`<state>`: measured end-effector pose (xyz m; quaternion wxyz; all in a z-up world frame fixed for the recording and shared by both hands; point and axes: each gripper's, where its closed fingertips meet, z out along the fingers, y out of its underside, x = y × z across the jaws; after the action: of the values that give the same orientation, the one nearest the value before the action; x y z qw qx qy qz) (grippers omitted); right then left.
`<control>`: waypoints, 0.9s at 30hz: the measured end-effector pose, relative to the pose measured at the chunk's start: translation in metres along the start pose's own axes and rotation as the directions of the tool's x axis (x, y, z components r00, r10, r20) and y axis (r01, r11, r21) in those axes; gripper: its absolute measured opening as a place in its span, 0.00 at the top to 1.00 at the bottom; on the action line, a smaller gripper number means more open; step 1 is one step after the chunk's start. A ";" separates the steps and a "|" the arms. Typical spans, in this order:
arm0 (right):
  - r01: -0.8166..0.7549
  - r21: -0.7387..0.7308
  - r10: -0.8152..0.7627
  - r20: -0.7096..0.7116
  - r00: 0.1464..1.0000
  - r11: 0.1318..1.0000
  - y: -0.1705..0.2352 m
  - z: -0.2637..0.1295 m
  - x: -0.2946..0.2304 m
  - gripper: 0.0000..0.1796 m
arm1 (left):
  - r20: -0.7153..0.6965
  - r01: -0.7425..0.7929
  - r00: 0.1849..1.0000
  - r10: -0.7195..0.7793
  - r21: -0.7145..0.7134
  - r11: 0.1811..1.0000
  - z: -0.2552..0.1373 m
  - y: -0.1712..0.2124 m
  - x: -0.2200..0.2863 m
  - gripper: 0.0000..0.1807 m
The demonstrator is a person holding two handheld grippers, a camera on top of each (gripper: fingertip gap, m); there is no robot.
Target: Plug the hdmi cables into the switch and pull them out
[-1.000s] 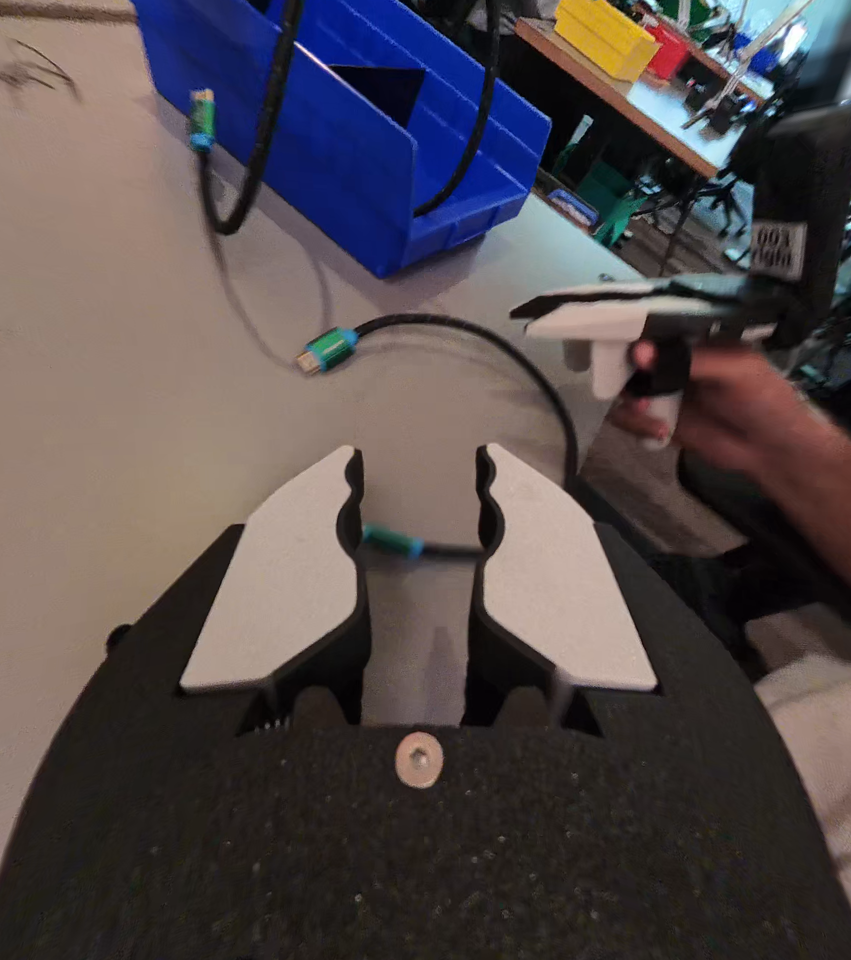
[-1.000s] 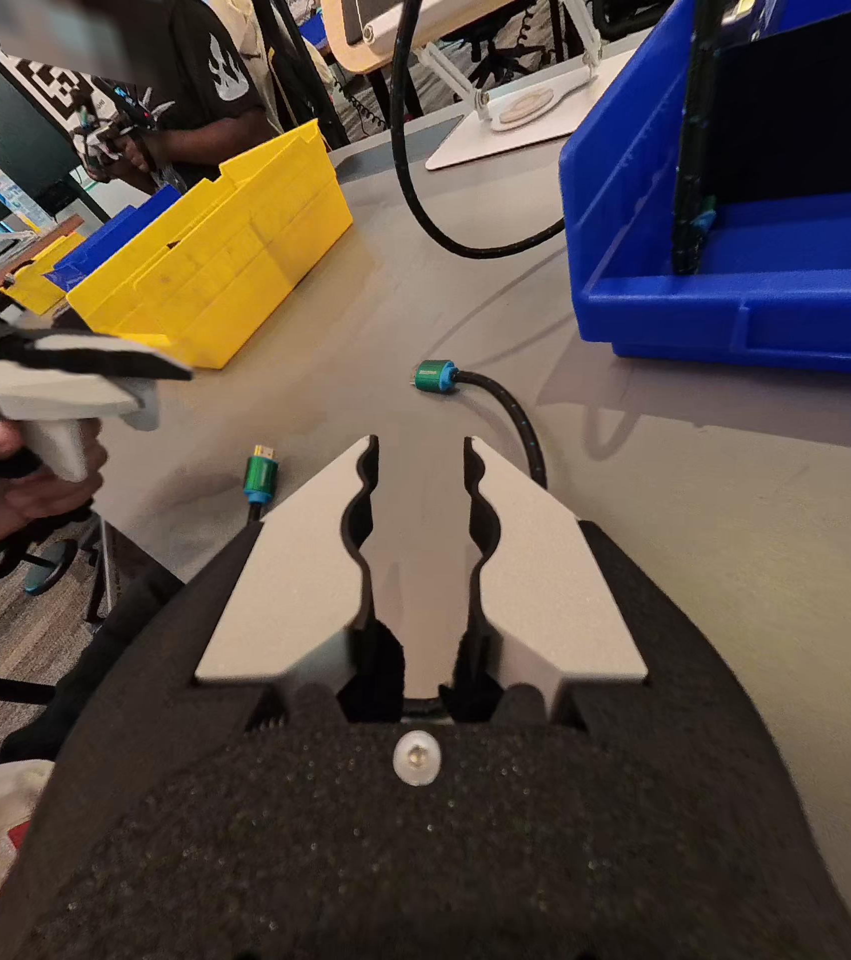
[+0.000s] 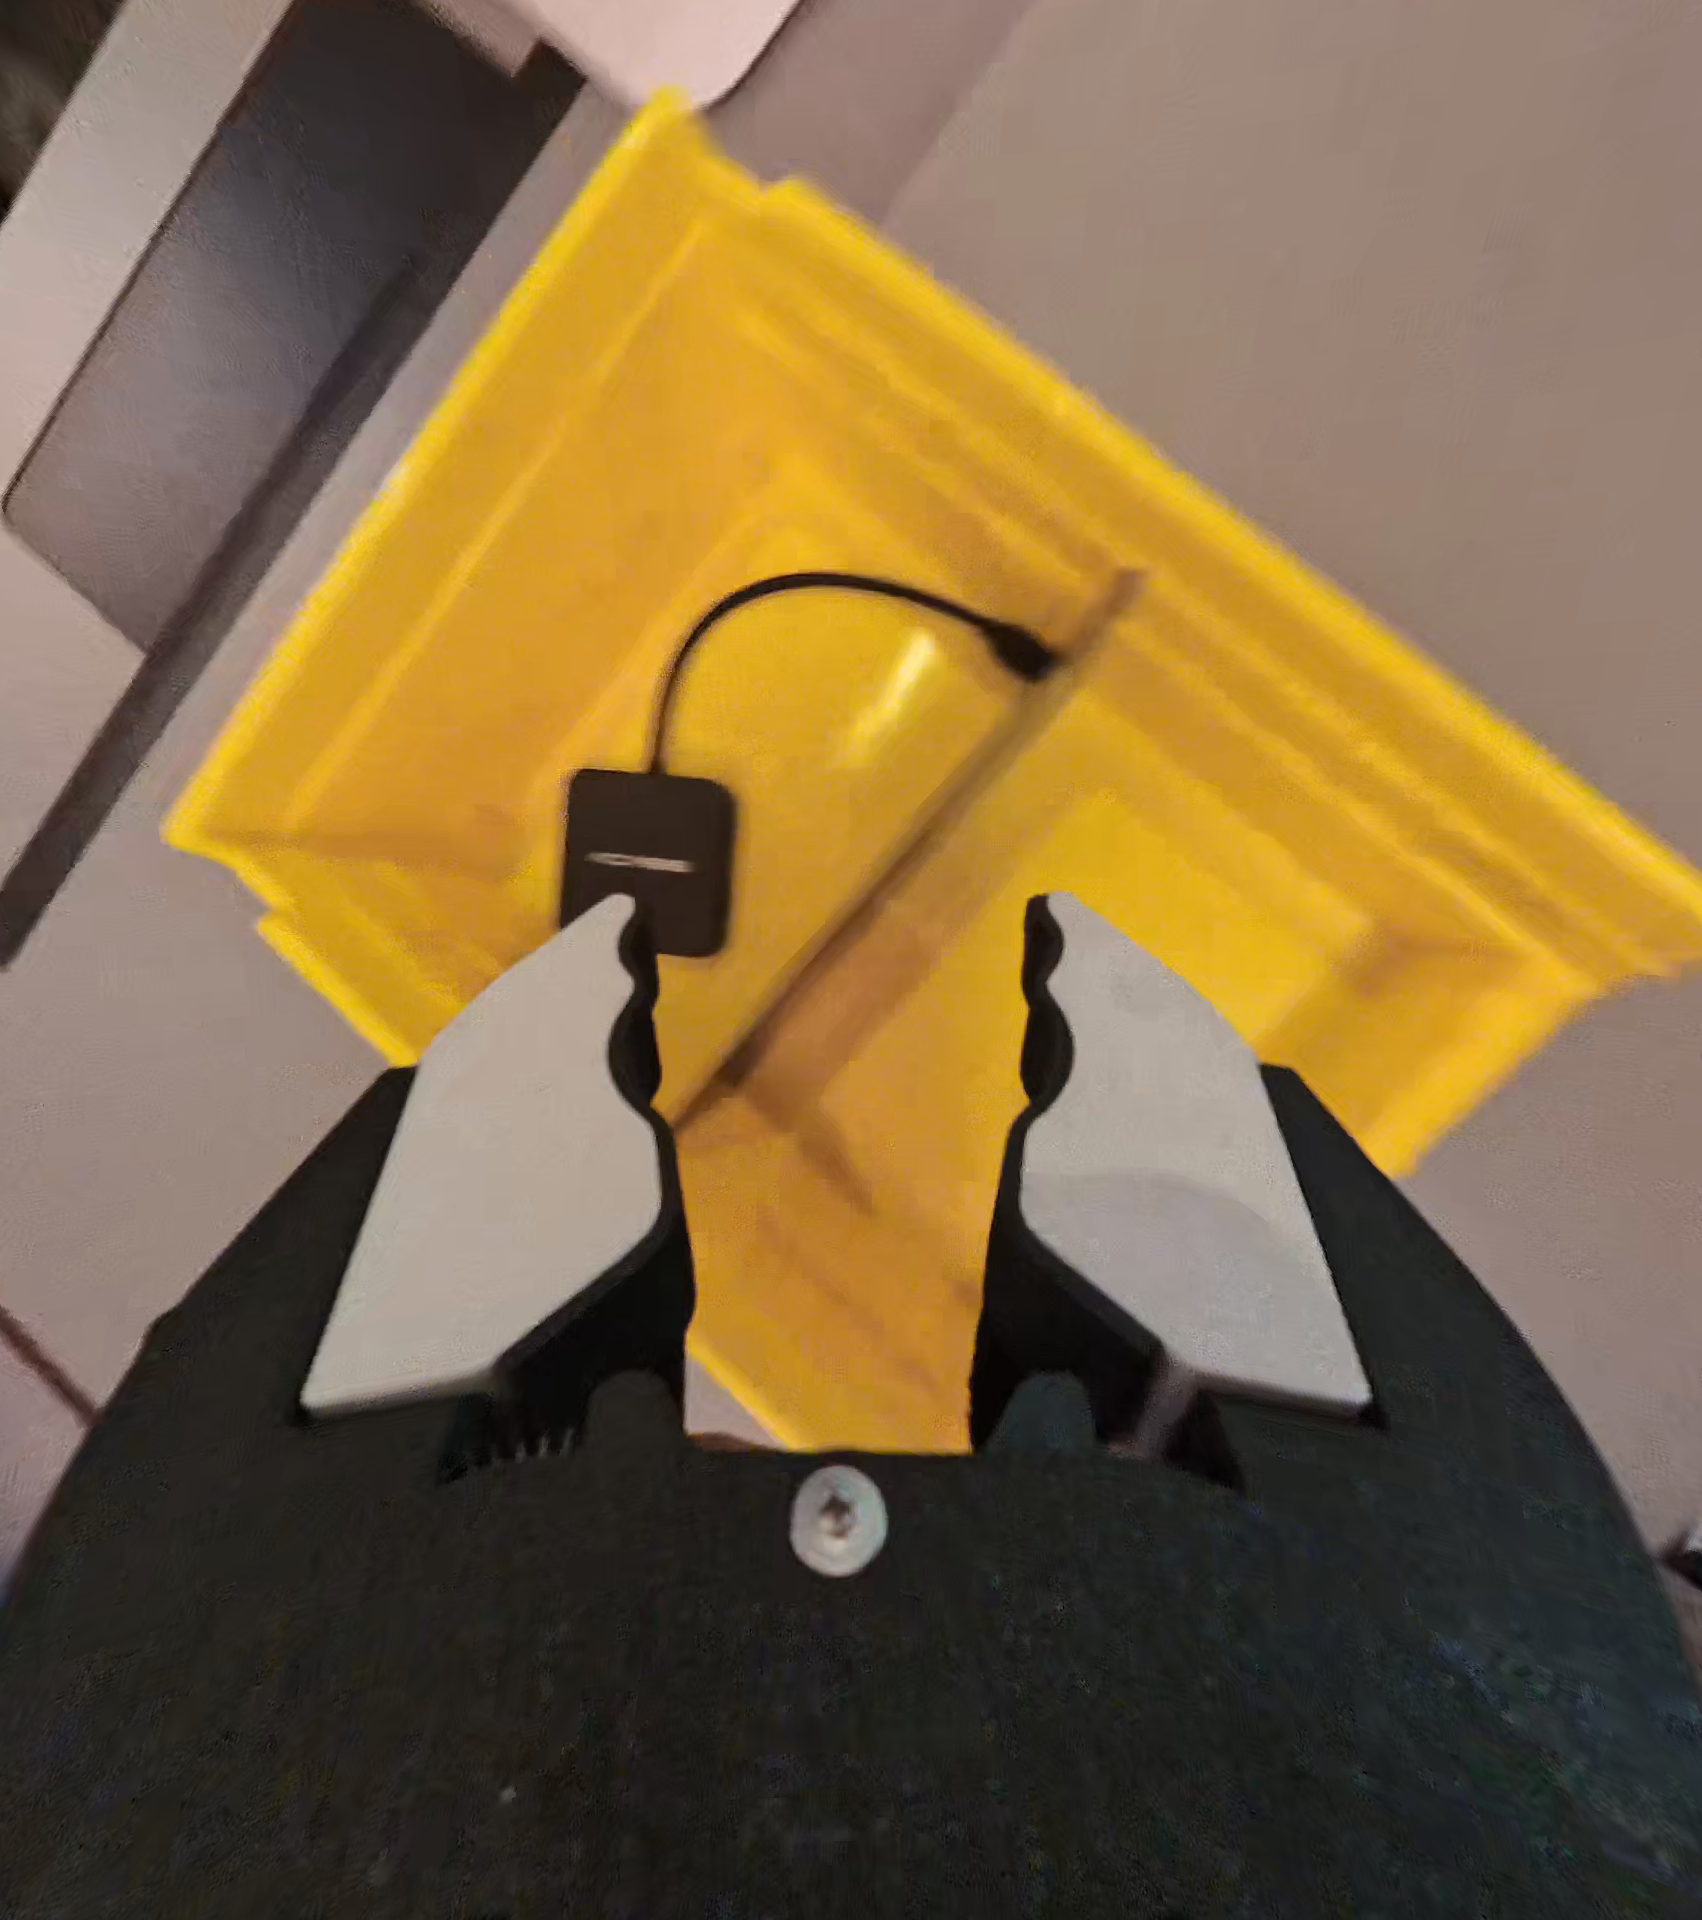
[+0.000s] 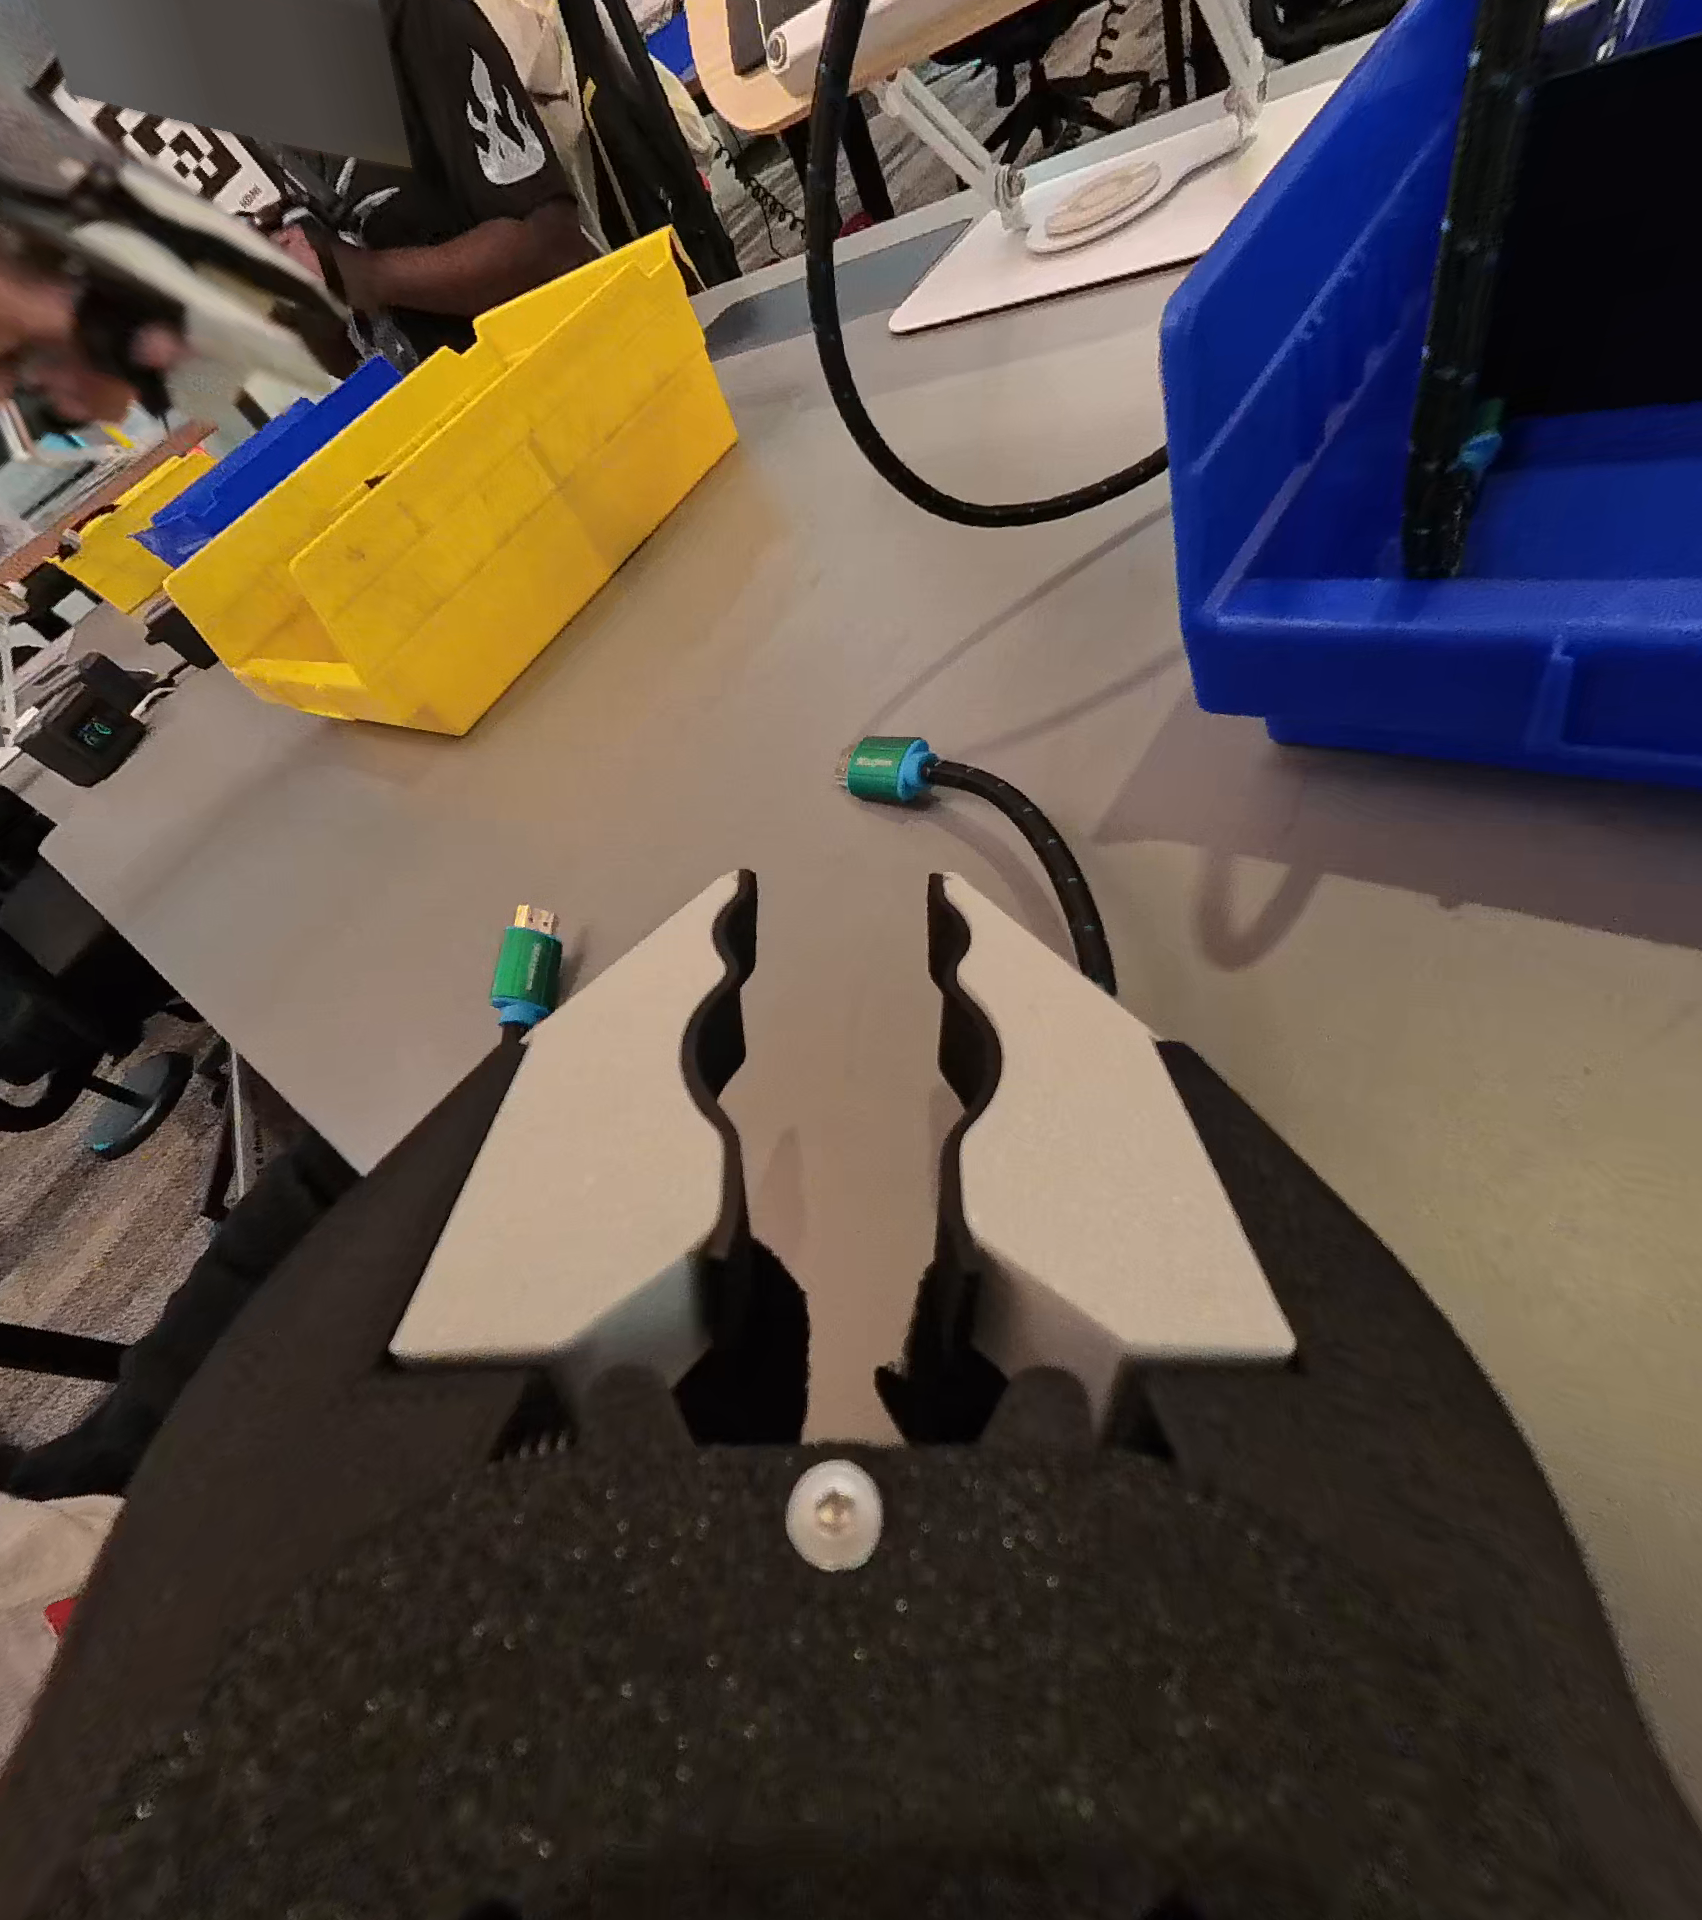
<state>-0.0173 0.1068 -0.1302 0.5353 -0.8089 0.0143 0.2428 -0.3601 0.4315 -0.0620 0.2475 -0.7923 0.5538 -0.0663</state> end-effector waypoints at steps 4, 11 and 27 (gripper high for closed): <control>-0.005 -0.019 0.006 0.018 1.000 1.000 0.002 0.005 -0.002 0.82 | -0.111 0.100 0.985 -0.130 -0.243 0.965 0.057 0.007 -0.034 0.66; 0.032 -0.065 -0.030 0.033 0.999 0.997 0.011 0.009 -0.005 0.82 | -0.063 0.079 0.991 -0.121 -0.459 0.885 0.115 0.038 -0.059 0.62; -0.043 -0.070 0.053 0.141 0.989 0.997 0.010 0.010 -0.016 0.82 | -0.141 -0.098 0.990 0.020 -0.578 0.810 0.127 0.051 -0.054 0.64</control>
<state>-0.0379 0.1077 -0.1350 0.5017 -0.8063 -0.0125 0.3132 -0.3750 0.5078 -0.1869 -0.0413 -0.8064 0.5865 0.0637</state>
